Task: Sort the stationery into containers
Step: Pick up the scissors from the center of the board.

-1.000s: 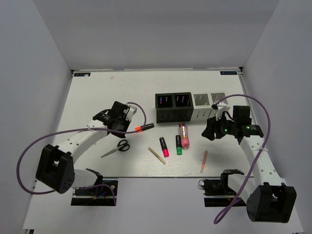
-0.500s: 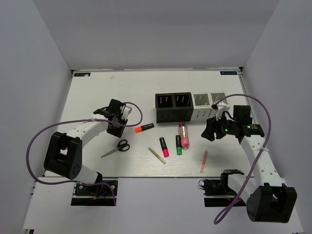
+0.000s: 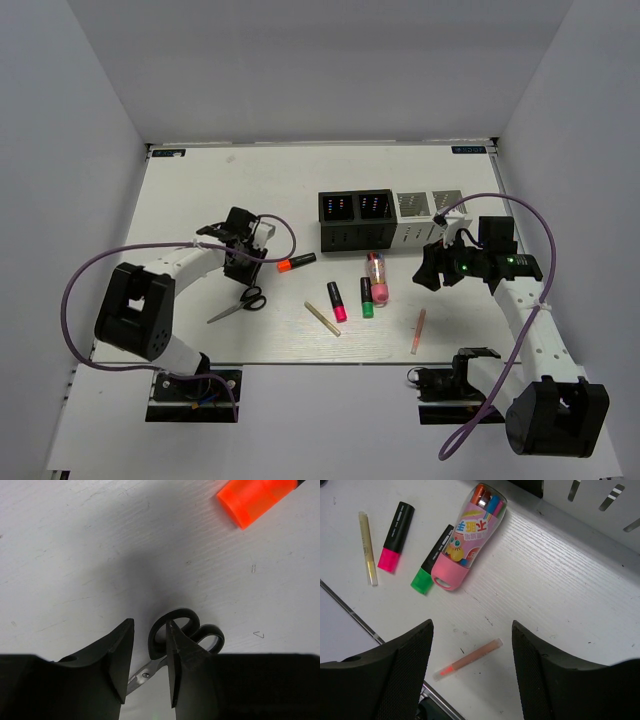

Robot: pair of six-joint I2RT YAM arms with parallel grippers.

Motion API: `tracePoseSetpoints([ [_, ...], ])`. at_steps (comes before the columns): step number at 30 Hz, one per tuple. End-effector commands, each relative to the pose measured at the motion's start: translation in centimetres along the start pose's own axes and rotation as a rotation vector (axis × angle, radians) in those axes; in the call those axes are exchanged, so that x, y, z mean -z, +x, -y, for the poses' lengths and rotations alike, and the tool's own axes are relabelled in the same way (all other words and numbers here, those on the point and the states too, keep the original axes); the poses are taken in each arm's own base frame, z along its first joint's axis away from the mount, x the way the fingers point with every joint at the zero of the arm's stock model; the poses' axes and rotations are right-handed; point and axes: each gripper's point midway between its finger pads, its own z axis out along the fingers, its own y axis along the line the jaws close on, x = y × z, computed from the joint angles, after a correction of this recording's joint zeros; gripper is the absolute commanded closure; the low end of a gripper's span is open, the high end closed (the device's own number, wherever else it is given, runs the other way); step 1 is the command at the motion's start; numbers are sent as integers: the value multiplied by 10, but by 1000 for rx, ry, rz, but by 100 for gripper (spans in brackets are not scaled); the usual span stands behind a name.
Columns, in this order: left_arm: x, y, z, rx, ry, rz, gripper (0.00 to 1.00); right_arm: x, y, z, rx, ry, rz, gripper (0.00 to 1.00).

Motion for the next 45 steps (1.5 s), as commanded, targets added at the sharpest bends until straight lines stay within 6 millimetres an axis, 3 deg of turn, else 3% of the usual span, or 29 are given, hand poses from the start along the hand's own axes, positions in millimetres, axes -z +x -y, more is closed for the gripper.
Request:
tracePoseSetpoints([
  [1,-4,2,2,-20,14,-9,57,8,-17,-2,41,3,40,33],
  [19,-14,16,5,-49,31,-58,56,10,-17,-2,40,5,41,32],
  [27,-26,45,14,-58,84,-205,56,11,-20,-4,48,1,48,32],
  [31,-29,48,19,-45,113,-234,78,11,-18,-4,47,2,44,32],
  [32,-29,48,19,-40,112,-238,90,11,-18,-4,47,2,44,32],
  [34,-31,46,18,-40,109,-238,97,12,-19,-4,51,3,48,32],
  [38,-26,23,0,-1,46,-178,100,12,-19,-4,51,5,47,32],
  [39,-24,11,-2,35,38,-144,100,12,-20,-4,56,6,53,27],
  [40,-15,-6,-6,54,32,-84,100,12,-19,-4,54,5,51,10],
  [41,-11,-14,-13,99,21,-54,100,12,-19,-5,56,3,51,9],
  [42,1,-42,-17,118,12,28,100,13,-19,-6,61,-2,52,9],
  [44,25,-71,-18,167,11,138,100,13,-18,-9,63,-15,53,9],
  [45,47,-100,-17,190,25,236,100,12,-18,-10,66,-25,51,9],
])
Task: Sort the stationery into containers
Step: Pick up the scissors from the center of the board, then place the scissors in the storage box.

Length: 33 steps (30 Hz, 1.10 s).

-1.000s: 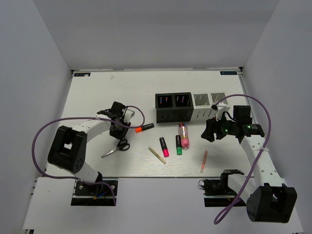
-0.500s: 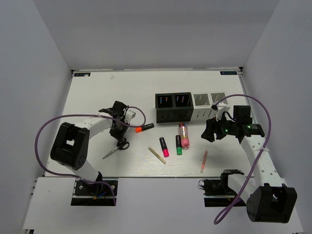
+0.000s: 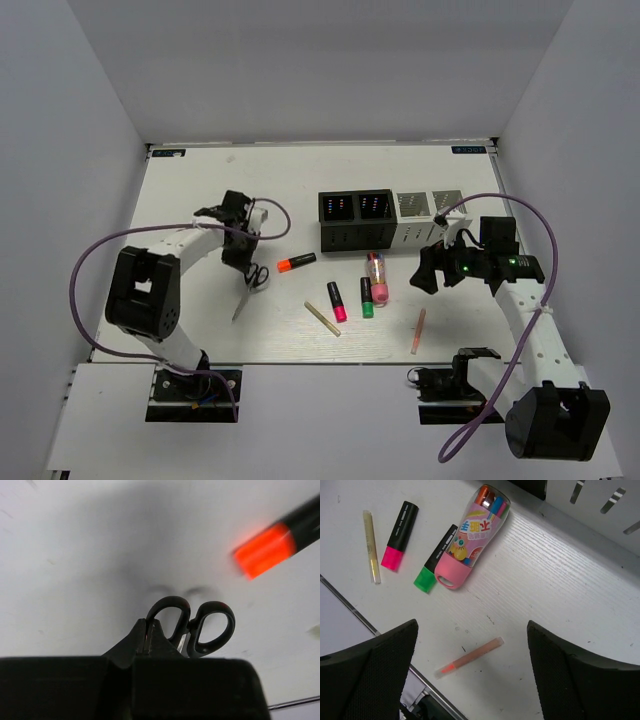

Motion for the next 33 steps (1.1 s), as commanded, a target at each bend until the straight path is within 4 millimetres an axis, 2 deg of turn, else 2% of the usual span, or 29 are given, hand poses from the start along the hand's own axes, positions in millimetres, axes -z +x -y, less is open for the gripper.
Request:
tracePoseSetpoints([
  [1,72,-93,17,109,83,363,100,7,-16,-7,59,-35,46,34],
  [2,82,-108,23,112,108,424,100,6,-14,-8,59,-43,41,59],
  [3,102,-124,36,109,172,493,100,5,-14,-9,58,-53,43,88],
  [4,120,-149,50,136,226,591,100,4,-15,-10,55,-57,42,100],
  [6,141,-167,76,113,312,662,100,3,-13,-10,50,-64,40,100],
  [7,161,-186,90,120,359,736,100,2,-13,-10,52,-67,42,96],
  [8,168,-198,104,98,391,784,100,2,-13,-11,48,-72,36,64],
  [9,170,-205,110,106,404,803,100,2,-14,-10,50,-69,40,59],
  [12,201,-243,137,64,459,990,100,2,-13,-10,47,-68,40,55],
  [13,199,-250,133,80,426,1020,100,2,-13,-11,49,-70,37,54],
  [14,216,-265,140,49,434,1135,100,1,-12,-10,47,-70,36,54],
  [15,205,-269,144,44,426,1139,100,1,-12,-9,47,-69,36,54],
  [16,206,-275,141,58,400,1172,100,1,-12,-10,44,-71,37,54],
  [18,222,-288,148,41,406,1255,100,0,-11,-10,41,-76,31,54],
  [19,207,-295,148,51,395,1237,100,0,-11,-10,41,-77,31,54],
  [21,212,-307,154,47,399,1262,100,0,-9,-10,44,-78,26,54],
  [23,200,-318,157,43,380,1259,100,-1,-10,-11,45,-83,25,54],
  [24,205,-324,157,20,353,1285,100,-2,-8,-10,38,-84,20,54],
  [26,186,-331,159,8,315,1284,100,-1,-8,-10,38,-82,19,54],
  [27,186,-333,161,-41,293,1303,100,-1,-8,-10,37,-84,18,54],
  [29,163,-334,158,-34,244,1277,100,-1,-8,-10,37,-86,19,54],
  [32,130,-323,157,-48,210,1224,100,-1,-9,-10,41,-84,22,44],
  [33,129,-322,157,-47,206,1232,98,-1,-9,-8,38,-80,21,44],
])
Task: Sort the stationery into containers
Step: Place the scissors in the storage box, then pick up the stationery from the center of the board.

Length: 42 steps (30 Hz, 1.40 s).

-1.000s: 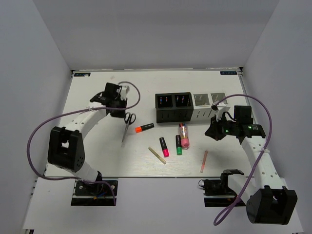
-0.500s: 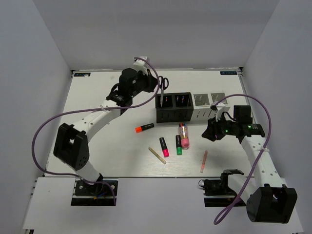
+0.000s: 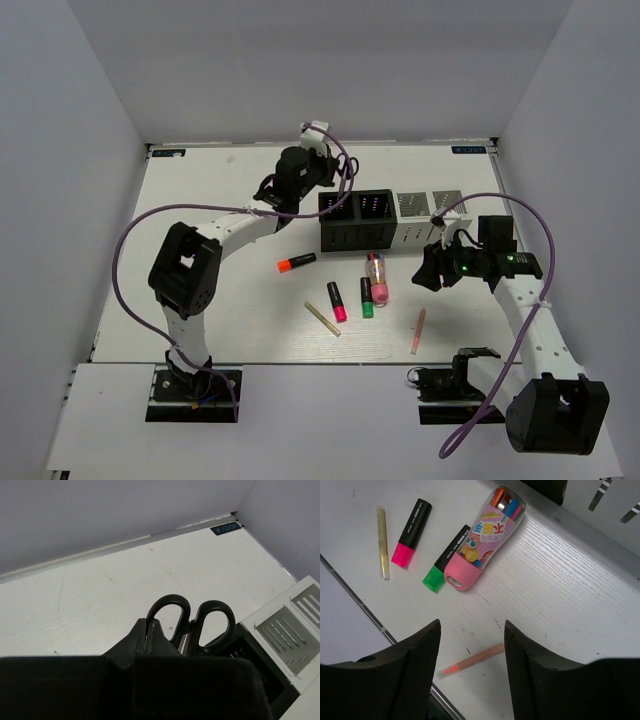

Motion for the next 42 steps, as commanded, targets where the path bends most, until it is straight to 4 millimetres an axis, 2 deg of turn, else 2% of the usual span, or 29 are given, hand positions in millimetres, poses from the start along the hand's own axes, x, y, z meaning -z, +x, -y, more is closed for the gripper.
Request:
tracePoseSetpoints([
  [1,5,6,-5,-50,-34,38,96,3,-9,-3,22,-16,19,42],
  [3,10,16,-2,-47,-28,27,86,3,-8,-3,19,-16,18,41],
  [6,16,20,3,-62,-14,17,77,2,-8,-2,15,-16,15,41],
  [8,17,19,7,-72,-4,12,49,1,-8,-2,19,-20,12,41],
  [9,19,14,9,-72,-1,21,41,2,-7,-2,13,-19,10,41],
  [14,27,-13,18,-78,8,58,23,2,-7,-3,13,-22,12,36],
  [15,28,-15,20,-83,10,55,23,2,-6,-3,12,-21,11,36],
  [16,34,-30,23,-81,14,80,23,2,-7,-3,14,-23,12,36],
  [18,40,-33,30,-92,8,82,29,2,-8,-3,14,-21,14,36],
  [19,52,-50,45,-100,29,115,32,2,-8,-3,13,-21,15,36],
  [20,56,-52,46,-126,20,117,39,3,-8,-3,13,-18,16,35],
  [21,61,-43,48,-164,21,87,43,3,-9,-2,14,-12,20,35],
  [22,76,-57,66,-183,49,120,46,3,-9,-2,16,-10,19,35],
  [24,90,-49,66,-266,42,108,48,4,-9,-2,20,-3,24,35],
  [25,98,-48,76,-278,58,102,48,5,-11,-2,23,-2,30,35],
  [27,107,-41,69,-254,24,78,52,5,-11,-3,18,-5,33,35],
  [29,122,-37,73,-220,43,40,73,5,-11,-3,18,-4,34,35],
  [30,126,-31,80,-117,59,17,95,5,-12,-3,19,0,35,35],
  [31,131,-18,85,-97,69,-58,100,5,-13,-3,21,3,38,35],
  [32,130,-7,92,-76,90,-109,100,5,-13,0,12,17,36,36],
  [33,137,18,97,-47,83,-225,100,4,-13,4,2,38,38,42],
  [34,138,16,112,-16,85,-293,97,3,-12,6,-11,43,32,50],
  [35,134,33,116,24,68,-363,86,3,-12,10,-27,66,28,76],
  [36,145,56,118,23,53,-480,56,3,-12,12,-52,77,28,87],
  [37,144,53,130,94,40,-535,48,1,-9,18,-69,106,6,94],
  [38,148,76,130,95,14,-624,42,0,-8,20,-96,113,-4,90],
  [39,145,80,134,120,-24,-639,28,2,-10,24,-107,135,-8,79],
  [41,154,97,141,137,-59,-695,27,2,-7,34,-157,184,-34,34],
  [42,155,107,145,139,-75,-714,27,3,-8,37,-160,200,-38,30],
])
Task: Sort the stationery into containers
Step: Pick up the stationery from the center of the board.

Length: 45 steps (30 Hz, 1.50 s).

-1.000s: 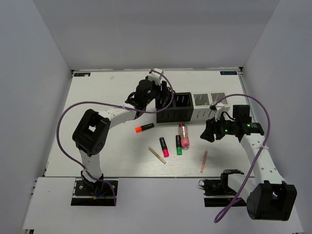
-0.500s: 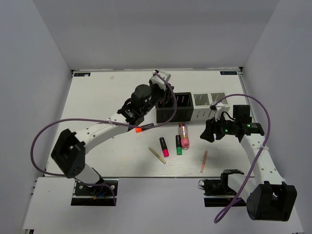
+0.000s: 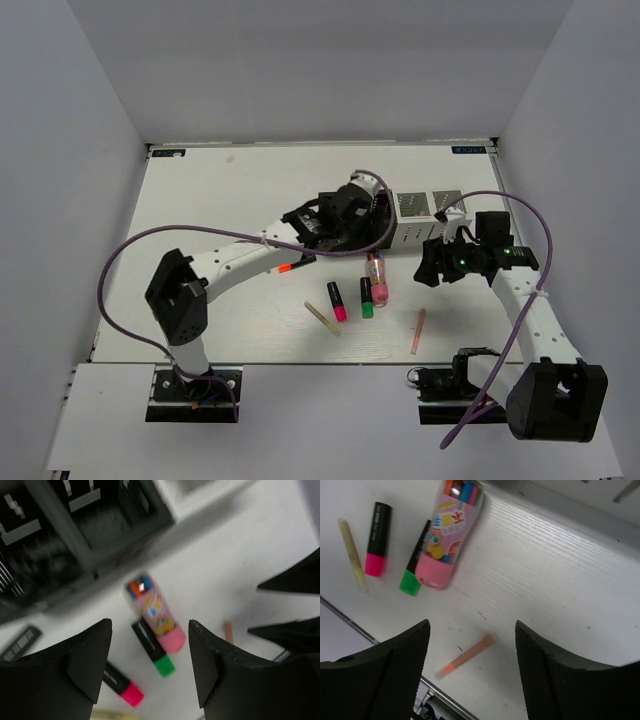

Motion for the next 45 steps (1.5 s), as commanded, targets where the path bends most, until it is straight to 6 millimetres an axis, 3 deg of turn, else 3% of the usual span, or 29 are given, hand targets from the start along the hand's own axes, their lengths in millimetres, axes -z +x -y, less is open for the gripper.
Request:
tracePoseSetpoints([
  [1,14,56,-2,131,-124,-198,27,7,-17,23,-40,139,11,28],
  [6,-1,86,-1,262,-171,-231,27,9,-20,33,-86,209,40,24],
  [15,-38,115,10,365,-157,-201,28,9,-22,35,-124,229,51,24],
  [22,-66,120,15,343,-184,-125,28,9,-23,33,-118,221,65,26],
  [27,-72,125,22,324,-193,-71,25,11,-26,31,-109,215,75,26],
  [33,-73,116,13,236,-271,42,24,11,-26,28,-106,199,77,26],
  [45,-96,122,-4,209,-365,63,21,12,-26,26,-96,189,83,26],
])
